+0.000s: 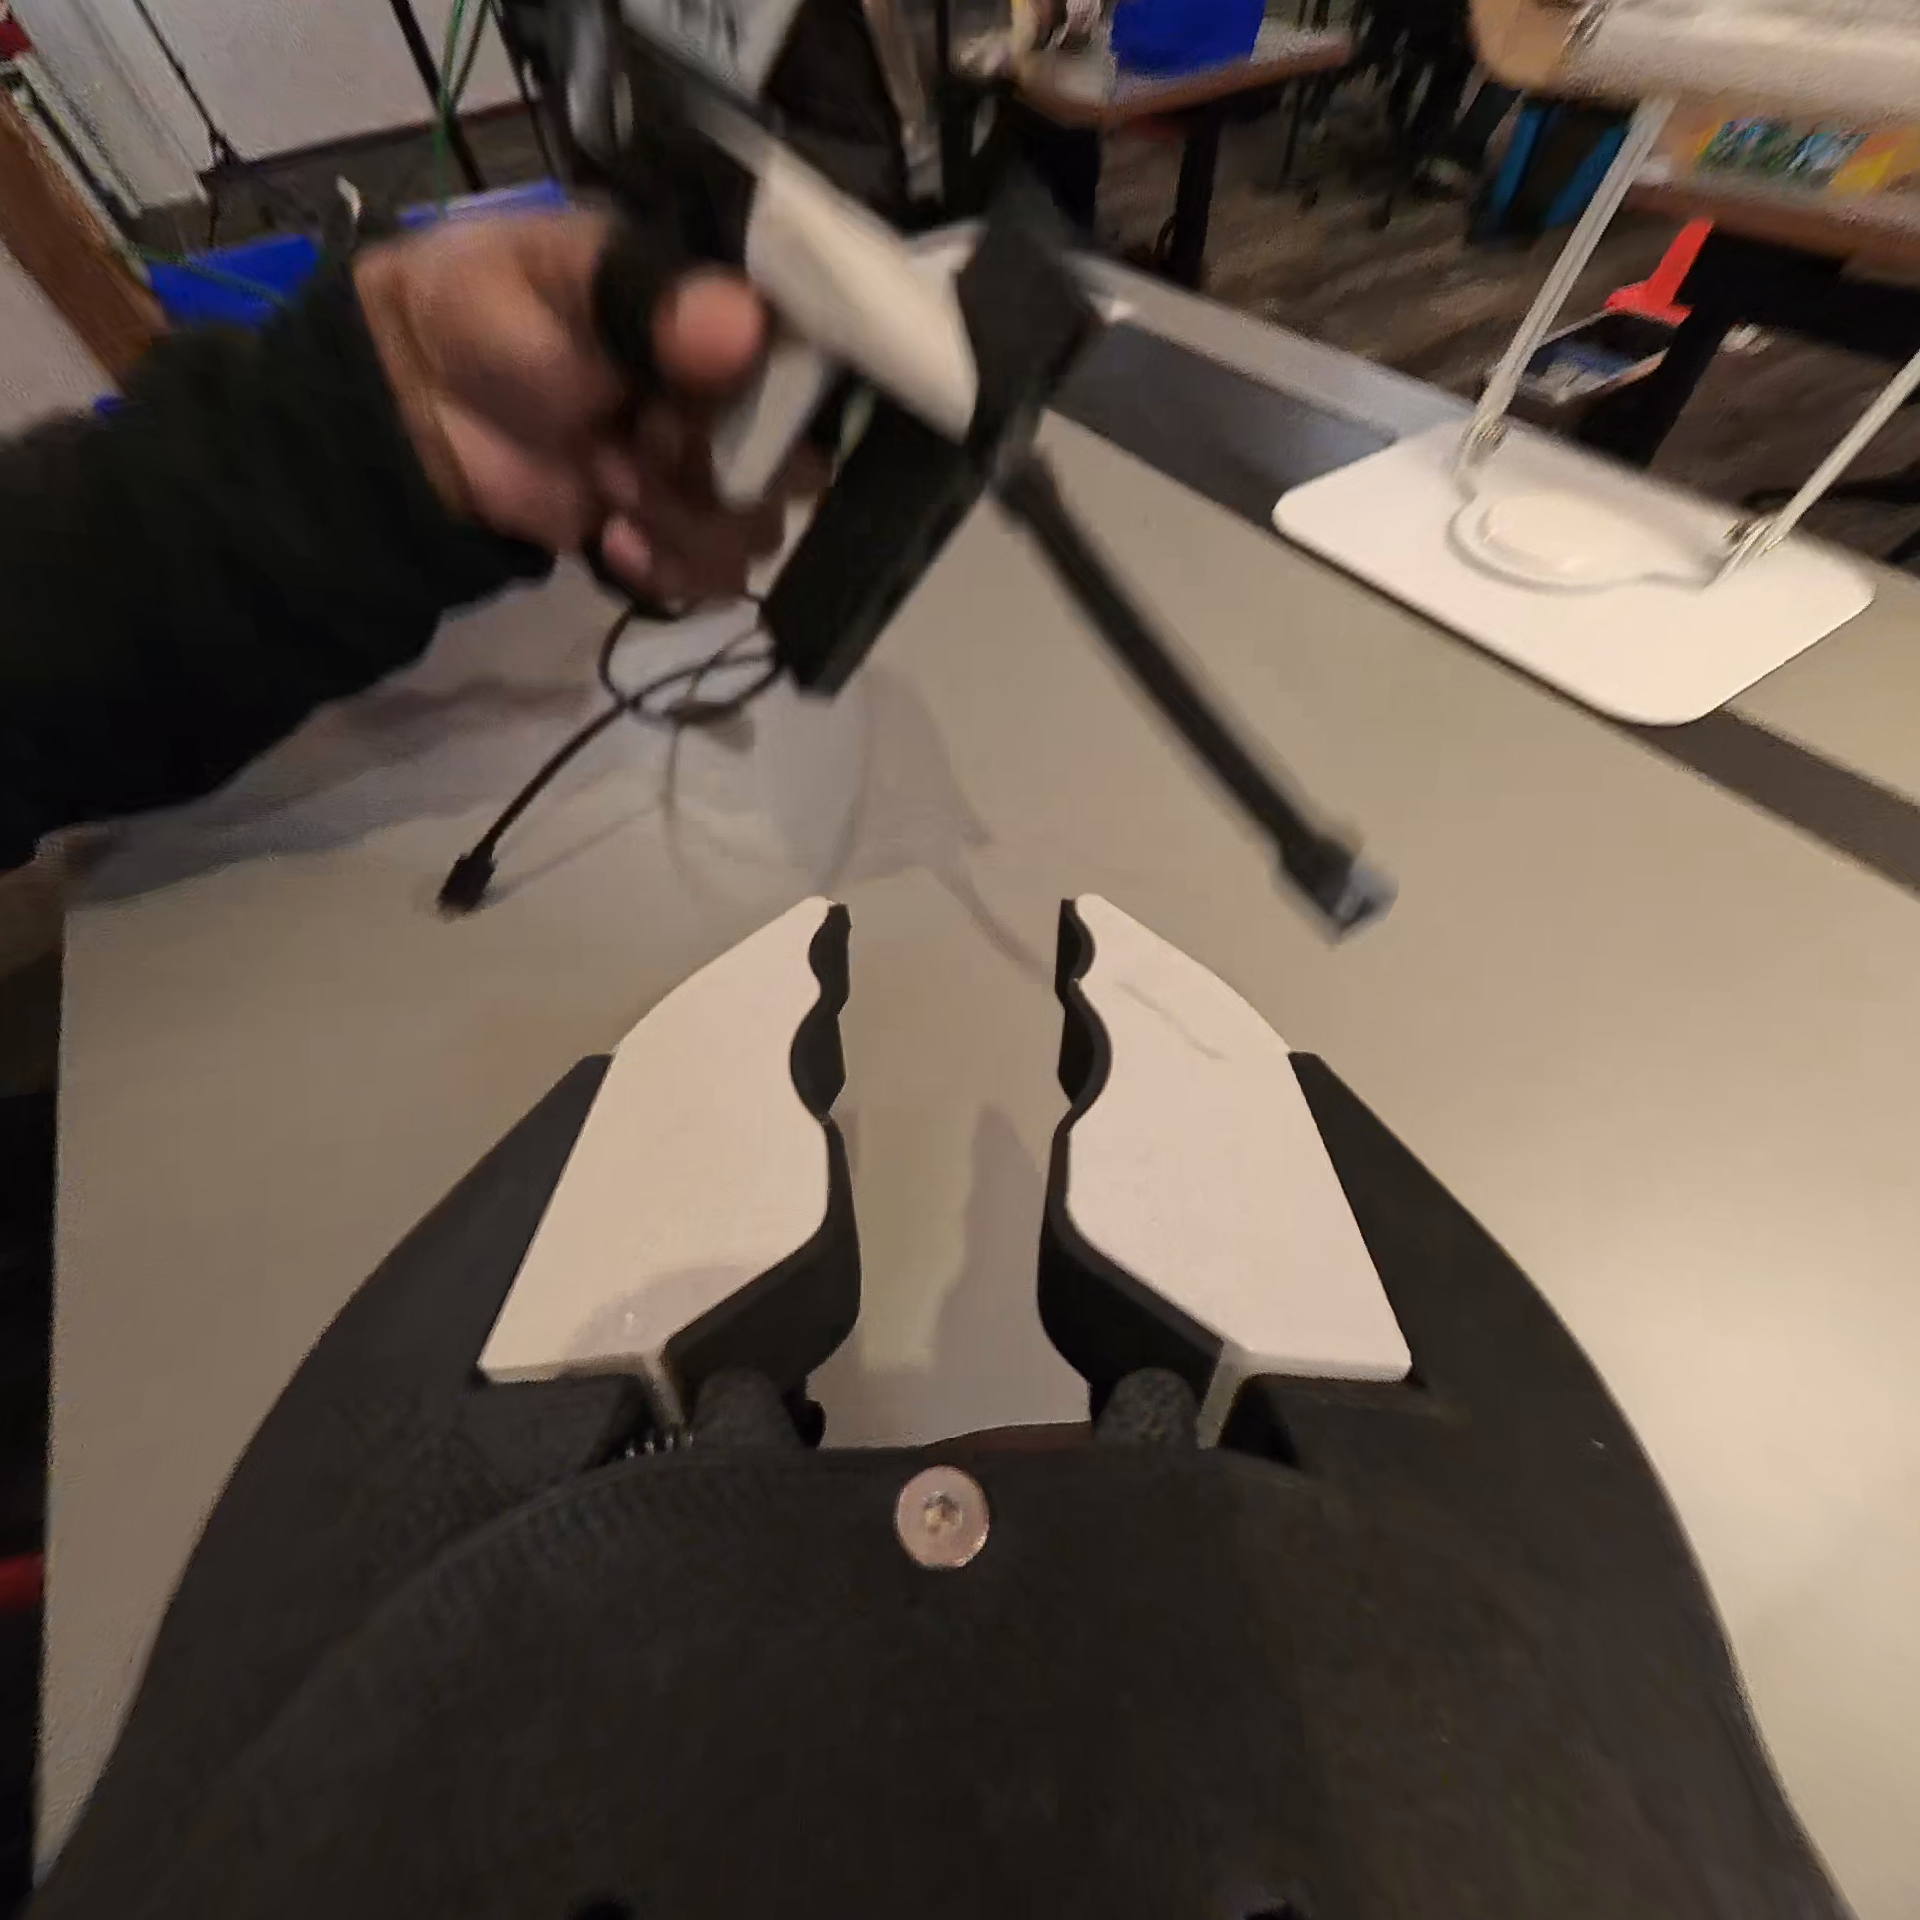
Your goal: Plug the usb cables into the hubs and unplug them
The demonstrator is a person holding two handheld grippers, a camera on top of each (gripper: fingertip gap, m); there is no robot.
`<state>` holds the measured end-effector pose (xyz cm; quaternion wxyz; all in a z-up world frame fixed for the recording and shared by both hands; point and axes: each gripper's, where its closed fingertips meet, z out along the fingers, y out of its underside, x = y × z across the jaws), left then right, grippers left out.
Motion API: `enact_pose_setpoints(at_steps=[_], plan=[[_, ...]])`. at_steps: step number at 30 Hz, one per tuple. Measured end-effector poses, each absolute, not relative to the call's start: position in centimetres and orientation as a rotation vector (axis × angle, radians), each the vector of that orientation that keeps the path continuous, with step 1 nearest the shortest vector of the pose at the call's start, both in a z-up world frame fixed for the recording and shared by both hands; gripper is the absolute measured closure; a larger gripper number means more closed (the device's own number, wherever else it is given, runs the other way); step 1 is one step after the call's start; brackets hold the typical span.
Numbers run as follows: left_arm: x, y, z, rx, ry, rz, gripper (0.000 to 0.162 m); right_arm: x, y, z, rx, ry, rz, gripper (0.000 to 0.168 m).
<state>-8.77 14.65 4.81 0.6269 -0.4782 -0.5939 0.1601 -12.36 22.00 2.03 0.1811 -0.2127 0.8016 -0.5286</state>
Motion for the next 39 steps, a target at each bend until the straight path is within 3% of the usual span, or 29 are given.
enact_pose_setpoints(at_steps=[8,17,22,31,39], plan=[[-8.7,16.6,-3.4,-0.969,-1.443,0.154,0.151,-11.8,17.3,-1.9,-0.614,2.291,-1.400,0.131],[-7.4,16.0,-4.2,-0.842,-1.495,0.164,0.151,-9.2,17.3,-6.3,-0.933,2.298,-1.315,0.133],[-7.3,15.8,-5.1,-0.758,-1.583,0.151,0.152,-9.5,17.2,-6.1,-1.042,2.351,-1.498,0.141],[-8.0,18.2,-5.3,-0.702,-1.579,0.057,0.152,-8.5,17.3,-6.7,-1.170,2.381,-1.534,0.137],[-8.0,18.6,-5.7,-0.724,-1.599,0.042,0.152,-8.0,17.6,-7.1,-1.282,2.369,-1.548,0.153]])
